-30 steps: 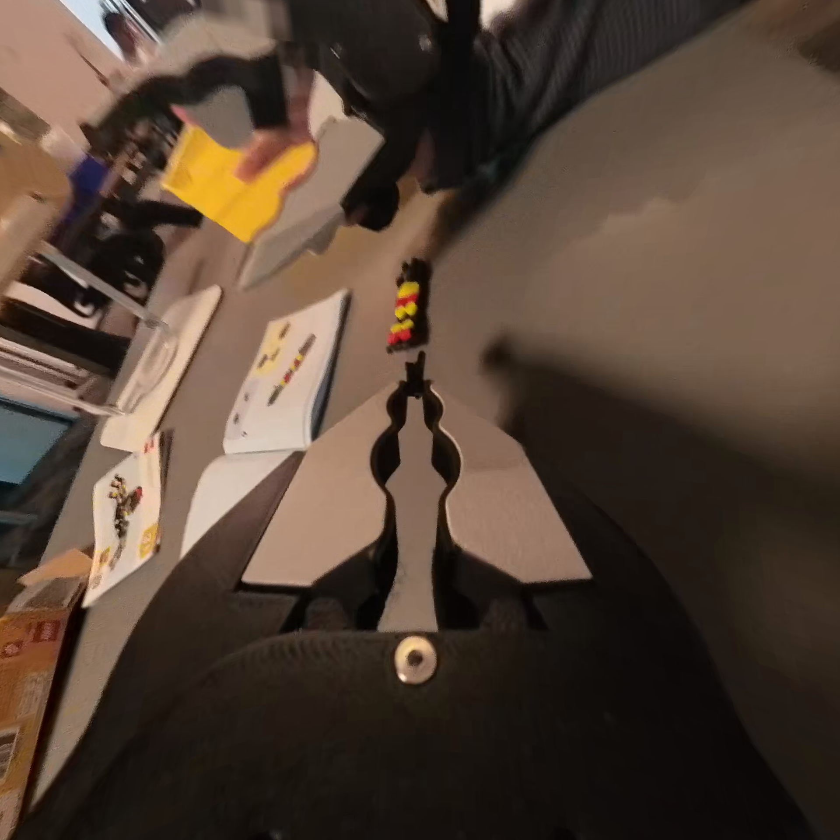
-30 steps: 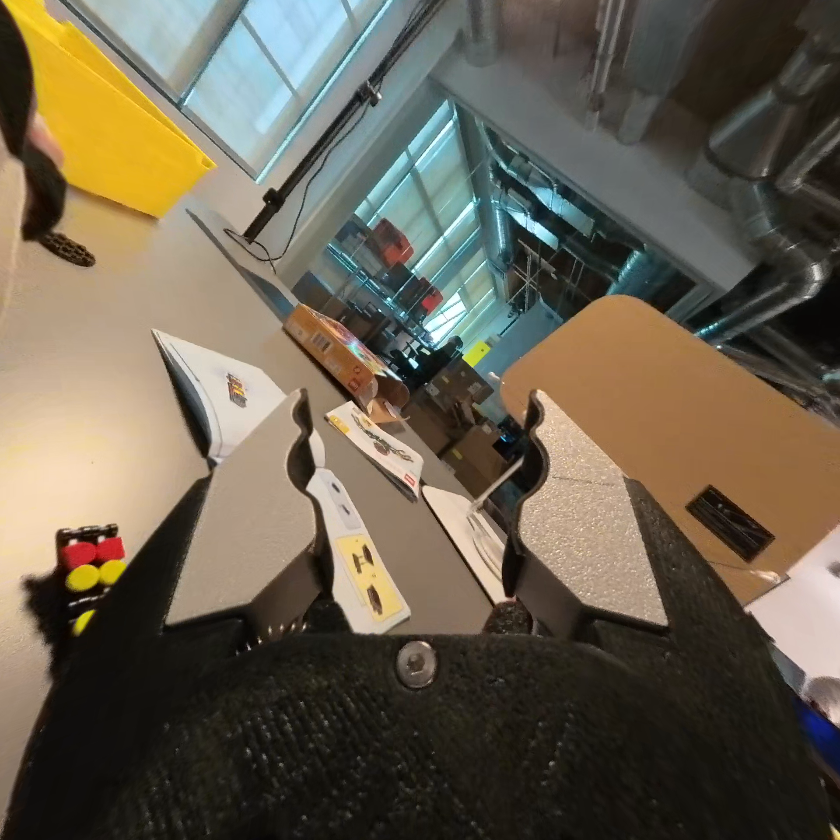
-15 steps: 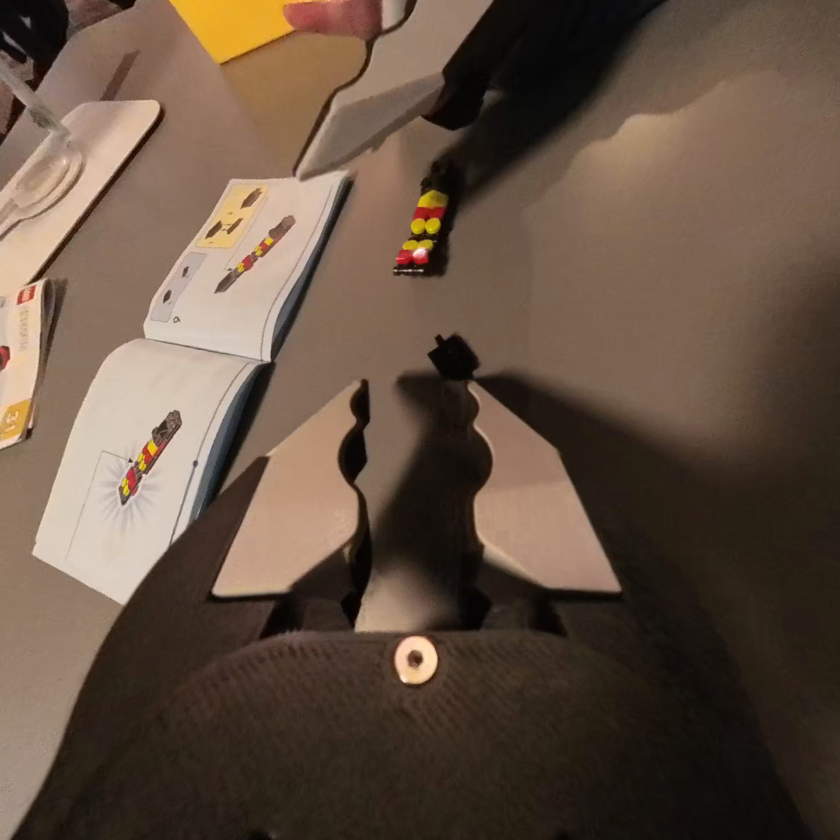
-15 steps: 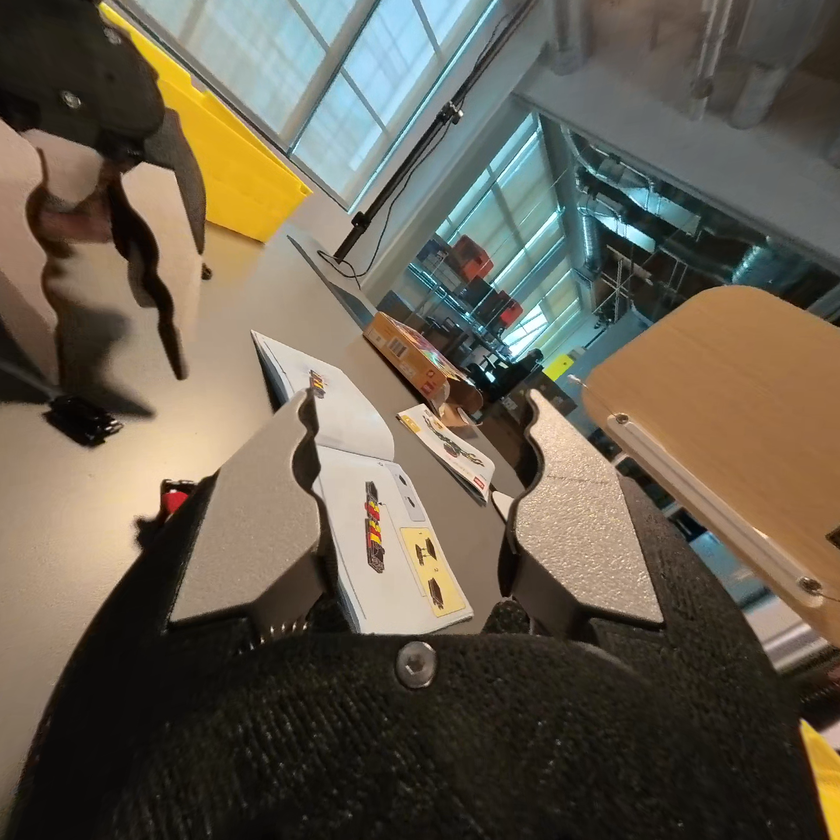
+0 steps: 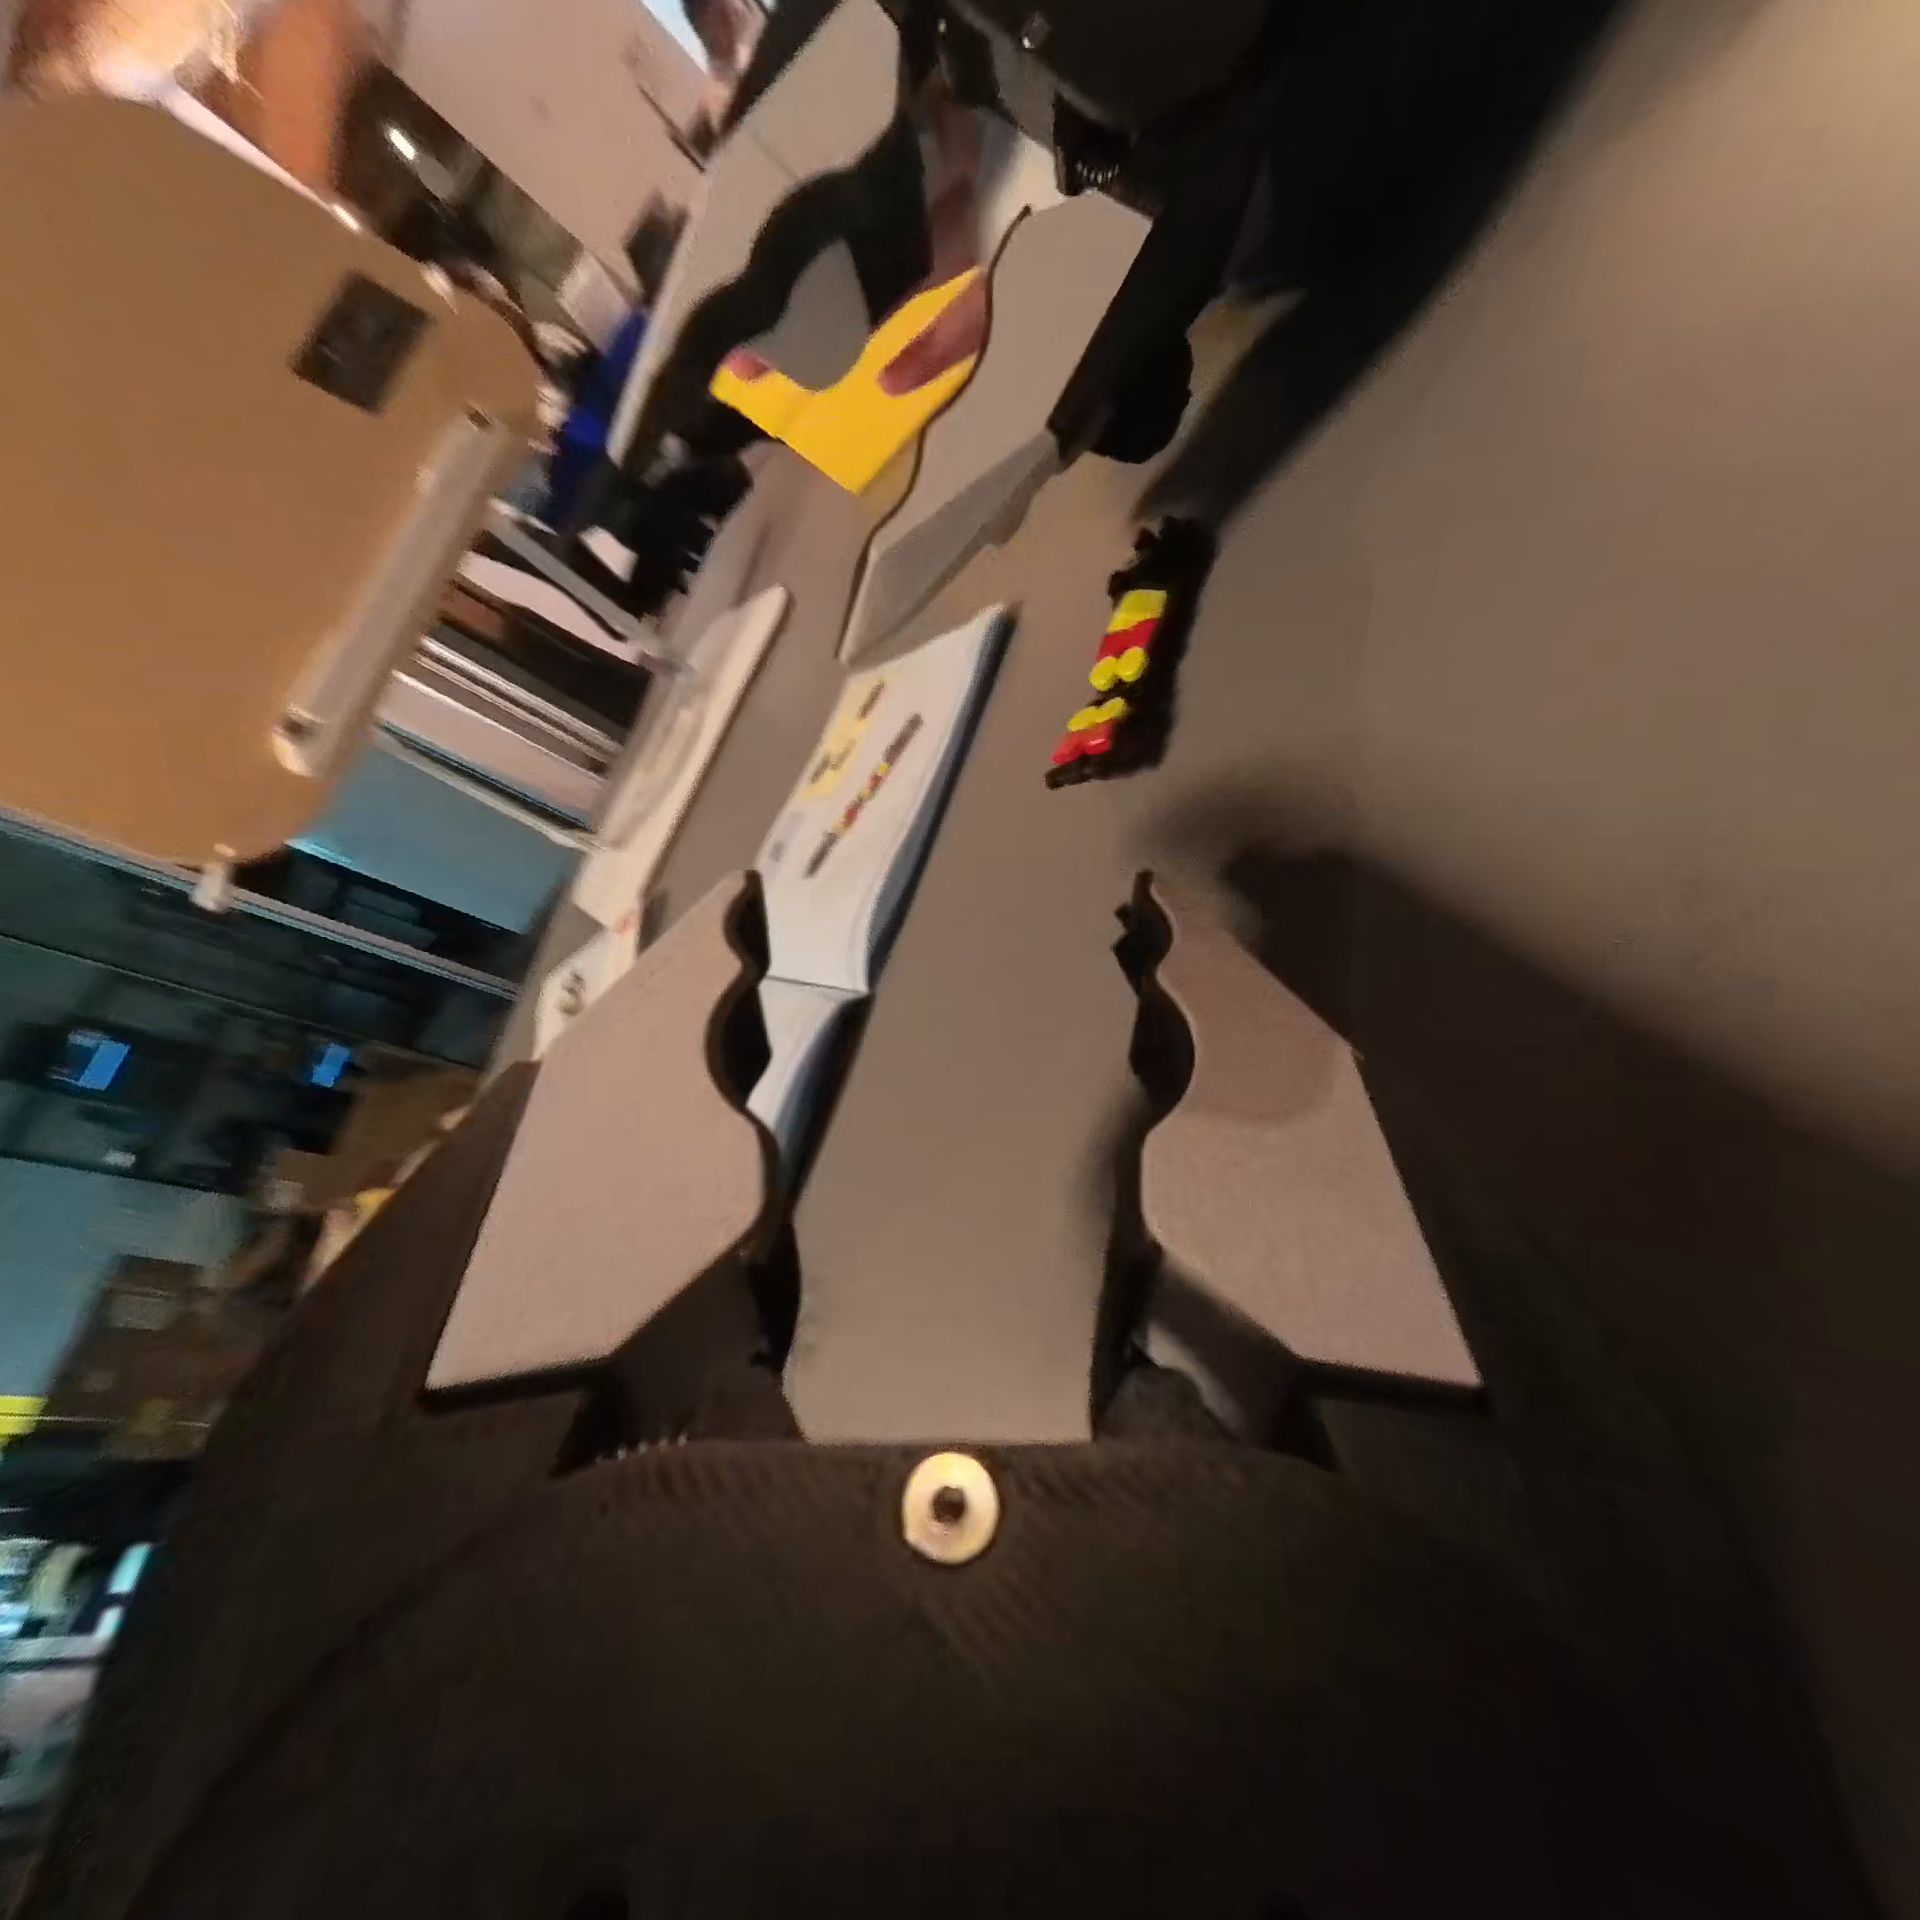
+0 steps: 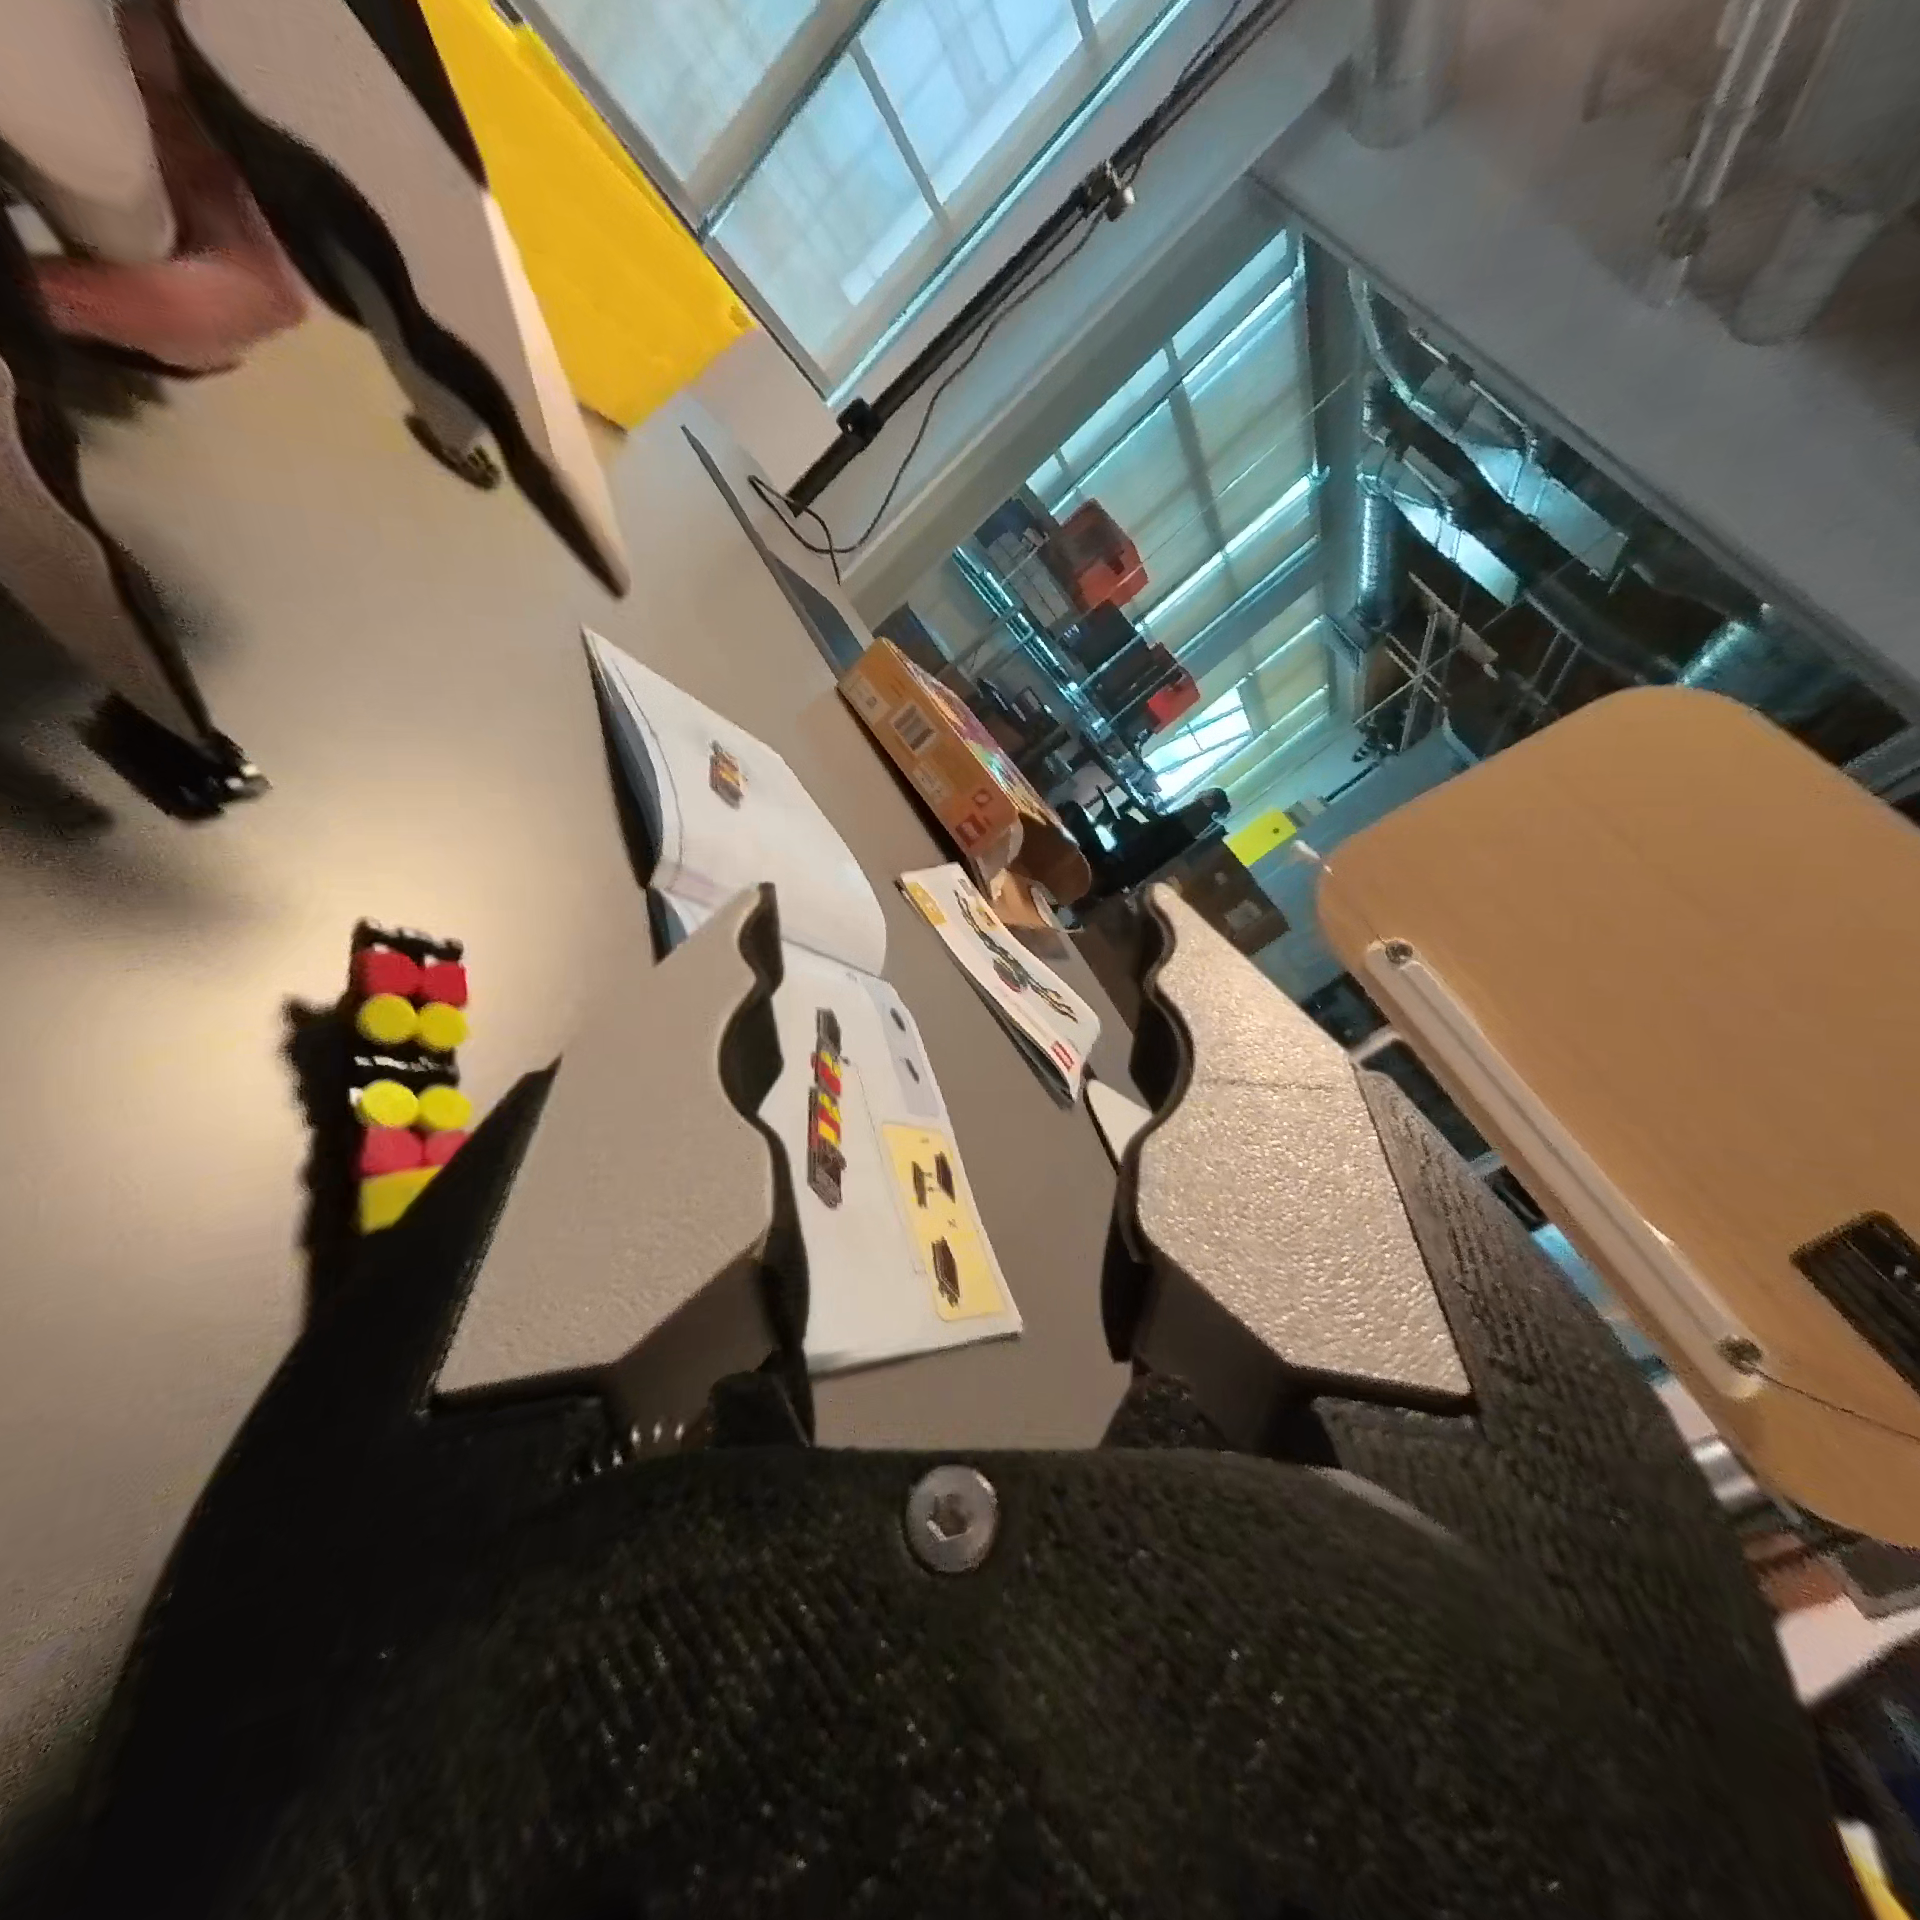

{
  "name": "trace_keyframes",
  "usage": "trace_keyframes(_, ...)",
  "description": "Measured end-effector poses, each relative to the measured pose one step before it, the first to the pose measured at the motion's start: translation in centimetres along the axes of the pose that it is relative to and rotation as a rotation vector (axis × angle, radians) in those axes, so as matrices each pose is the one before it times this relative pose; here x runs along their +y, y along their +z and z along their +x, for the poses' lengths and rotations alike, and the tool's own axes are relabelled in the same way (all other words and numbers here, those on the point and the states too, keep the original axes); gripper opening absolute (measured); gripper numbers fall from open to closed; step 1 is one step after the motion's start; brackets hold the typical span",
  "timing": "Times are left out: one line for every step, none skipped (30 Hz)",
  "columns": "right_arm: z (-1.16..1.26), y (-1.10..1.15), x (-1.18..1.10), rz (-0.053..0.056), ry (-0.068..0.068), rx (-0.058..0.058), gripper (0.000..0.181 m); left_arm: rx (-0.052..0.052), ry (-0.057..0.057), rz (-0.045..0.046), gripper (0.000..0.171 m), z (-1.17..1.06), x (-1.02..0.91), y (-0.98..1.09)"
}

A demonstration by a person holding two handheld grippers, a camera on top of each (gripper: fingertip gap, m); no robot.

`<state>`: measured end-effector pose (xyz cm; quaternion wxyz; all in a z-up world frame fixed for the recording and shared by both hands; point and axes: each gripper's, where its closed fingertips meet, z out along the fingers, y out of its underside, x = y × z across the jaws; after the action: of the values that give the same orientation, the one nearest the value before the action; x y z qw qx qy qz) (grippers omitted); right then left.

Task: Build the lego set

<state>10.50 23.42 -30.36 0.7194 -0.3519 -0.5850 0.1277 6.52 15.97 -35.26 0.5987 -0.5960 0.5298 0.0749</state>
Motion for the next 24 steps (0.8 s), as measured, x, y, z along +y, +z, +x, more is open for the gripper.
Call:
trace_keyframes(0.093,-0.072,0.37,-0.0099,-0.0017,-0.0031,0.063,-0.0354,0.0359,0.01682,0.071,-0.316,-0.127,0.113)
trace_keyframes(0.123,-0.047,0.325,-0.0095,0.0065,-0.0017,0.06,-0.041,0.0273,0.01846,0.072,-0.437,-0.173,0.043)
trace_keyframes(0.111,-0.05,0.249,-0.0068,0.012,-0.0015,0.055,-0.0382,0.0142,0.01716,0.072,-0.485,-0.182,-0.019)
trace_keyframes(0.106,-0.054,0.115,-0.002,0.014,-0.0009,0.05,-0.0218,0.0019,0.01282,0.072,-0.393,-0.142,-0.065)
trace_keyframes(0.052,-0.064,0.011,0.0014,0.0124,-0.0012,0.045,-0.0196,-0.0151,0.00804,0.072,-0.456,-0.068,-0.08)
trace_keyframes(-0.059,-0.051,-0.038,0.0024,0.0042,-0.0041,0.043,-0.023,-0.0246,0.0036,0.074,-0.59,0.033,-0.065)
trace_keyframes(-0.122,-0.046,-0.074,0.0028,-0.0063,-0.0038,0.041,-0.0218,-0.0301,0.00054,0.075,-0.615,0.11,-0.059)
trace_keyframes(-0.172,-0.037,-0.111,0.0038,-0.013,-0.0043,0.039,-0.0178,-0.0351,-0.0005,0.075,-0.591,0.179,-0.03)
trace_keyframes(-0.233,-0.035,-0.158,0.0053,-0.0158,-0.0066,0.037,-0.0163,-0.0386,0.00081,0.076,-0.585,0.163,-0.022)
trace_keyframes(-0.201,-0.038,-0.133,0.0042,-0.0167,-0.0048,0.036,-0.0136,-0.0418,0.00394,0.078,-0.545,0.079,-0.013)
trace_keyframes(-0.124,-0.014,-0.07,0.0016,-0.0149,-0.0012,0.035,-0.0121,-0.0397,0.00512,0.08,-0.505,0.025,-0.021)
trace_keyframes(-0.092,-0.011,-0.055,0.0015,-0.0093,-0.0018,0.034,-0.0131,-0.0328,0.0058,0.081,-0.493,-0.009,-0.033)
trace_keyframes(-0.07,-0.001,-0.009,0.0009,-0.0015,-0.0033,0.034,-0.0155,-0.0285,0.00698,0.082,-0.478,-0.044,-0.051)
trace_keyframes(-0.018,0.01,0.026,-0.0007,0.0043,-0.0019,0.034,-0.0143,-0.026,0.00606,0.083,-0.424,-0.064,-0.054)
trace_keyframes(0.039,-0.01,0.029,0.0007,0.0084,-0.0009,0.034,-0.0164,-0.0276,0.00456,0.085,-0.418,-0.073,-0.054)
trace_keyframes(0.038,-0.031,-0.044,0.0051,0.0145,-0.0022,0.034,-0.0149,-0.0307,-0.00009,0.085,-0.386,-0.02,-0.017)
trace_keyframes(0.081,-0.029,-0.041,0.0043,0.0163,-0.0007,0.034,-0.0047,-0.036,-0.0067,0.086,-0.223,0.051,0.06)
trace_keyframes(0.086,-0.015,0.017,0.0012,0.0131,0.0009,0.035,-0.0032,-0.0417,-0.01558,0.087,-0.204,0.191,0.137)
trace_keyframes(0.017,-0.005,0.02,0.0009,0.0111,-0.0023,0.036,-0.0157,-0.0459,-0.02178,0.088,-0.407,0.237,0.216)
trace_keyframes(-0.027,0.02,0.036,-0.0011,0.0089,-0.0037,0.037,-0.0173,-0.0478,-0.01477,0.091,-0.415,0.145,0.274)
trace_keyframes(-0.043,0.044,0.115,-0.0063,0.005,-0.003,0.039,-0.0135,-0.043,-0.0079,0.094,-0.316,0.075,0.273)
trace_keyframes(-0.087,0.064,0.163,-0.0096,0.0028,-0.0045,0.041,-0.0114,-0.036,-0.00643,0.097,-0.251,0.058,0.229)
trace_keyframes(-0.081,0.075,0.144,-0.0077,0.0044,-0.0049,0.044,-0.0149,-0.0324,-0.00507,0.098,-0.257,0.037,0.178)
trace_keyframes(0.002,0.044,0.116,-0.0065,0.009,-0.001,0.047,-0.0208,-0.0306,-0.00405,0.101,-0.315,0.025,0.167)
